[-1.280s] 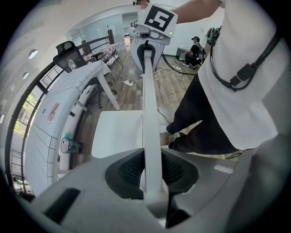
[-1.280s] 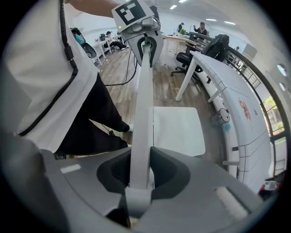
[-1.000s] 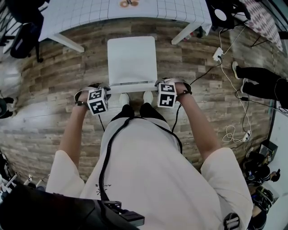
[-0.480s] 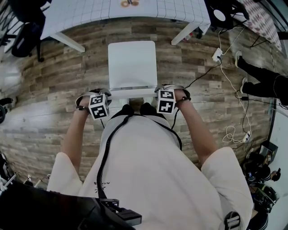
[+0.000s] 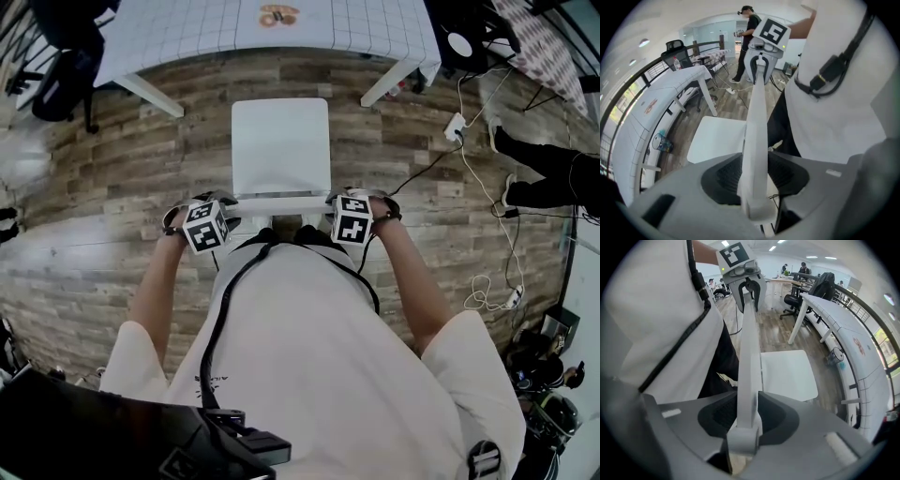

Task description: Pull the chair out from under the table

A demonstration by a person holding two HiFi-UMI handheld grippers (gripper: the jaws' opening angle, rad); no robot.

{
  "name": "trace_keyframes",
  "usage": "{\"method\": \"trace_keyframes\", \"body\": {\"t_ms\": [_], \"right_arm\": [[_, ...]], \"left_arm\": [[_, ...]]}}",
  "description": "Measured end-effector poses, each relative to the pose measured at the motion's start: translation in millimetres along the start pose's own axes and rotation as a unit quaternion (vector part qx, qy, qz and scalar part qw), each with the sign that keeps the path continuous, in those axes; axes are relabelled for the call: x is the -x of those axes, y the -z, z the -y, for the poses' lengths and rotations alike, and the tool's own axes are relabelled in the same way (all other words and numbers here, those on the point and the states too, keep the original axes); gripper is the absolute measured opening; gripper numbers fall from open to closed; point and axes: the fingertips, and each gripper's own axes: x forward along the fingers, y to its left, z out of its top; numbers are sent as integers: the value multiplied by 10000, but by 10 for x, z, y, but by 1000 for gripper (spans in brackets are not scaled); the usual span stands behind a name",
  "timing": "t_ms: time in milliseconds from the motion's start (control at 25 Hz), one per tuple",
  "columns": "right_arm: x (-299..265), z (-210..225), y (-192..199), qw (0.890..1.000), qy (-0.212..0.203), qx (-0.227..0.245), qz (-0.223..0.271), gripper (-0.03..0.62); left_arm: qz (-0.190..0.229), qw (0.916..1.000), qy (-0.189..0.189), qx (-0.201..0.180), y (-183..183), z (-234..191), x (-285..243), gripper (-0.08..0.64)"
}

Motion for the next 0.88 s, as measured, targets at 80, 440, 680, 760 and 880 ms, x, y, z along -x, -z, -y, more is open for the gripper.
{"method": "trace_keyframes", "body": {"t_ms": [80,440,680,760,880], "right_arm": [[147,-1,-45,9991,-158,-276,295,135],[1069,442,-510,9520,81,-1599,2608,98],[1407,701,-617,9041,1035,-2012,3625,5],[1447,754,-607,8956,1185,-2111,3733,5],[1480,788,-598,8882,1311,-2204,3812,5]], "left_arm": [[284,9993,25,227,-108,-37,119,190],[1806,9781,-311,984,-773,-463,739,159],[2983,9373,-1177,1366,-1224,-747,1061,6],[3171,9274,-1330,1473,-1313,-816,1122,6],[3223,9224,-1403,1600,-1351,-845,1113,6]]}}
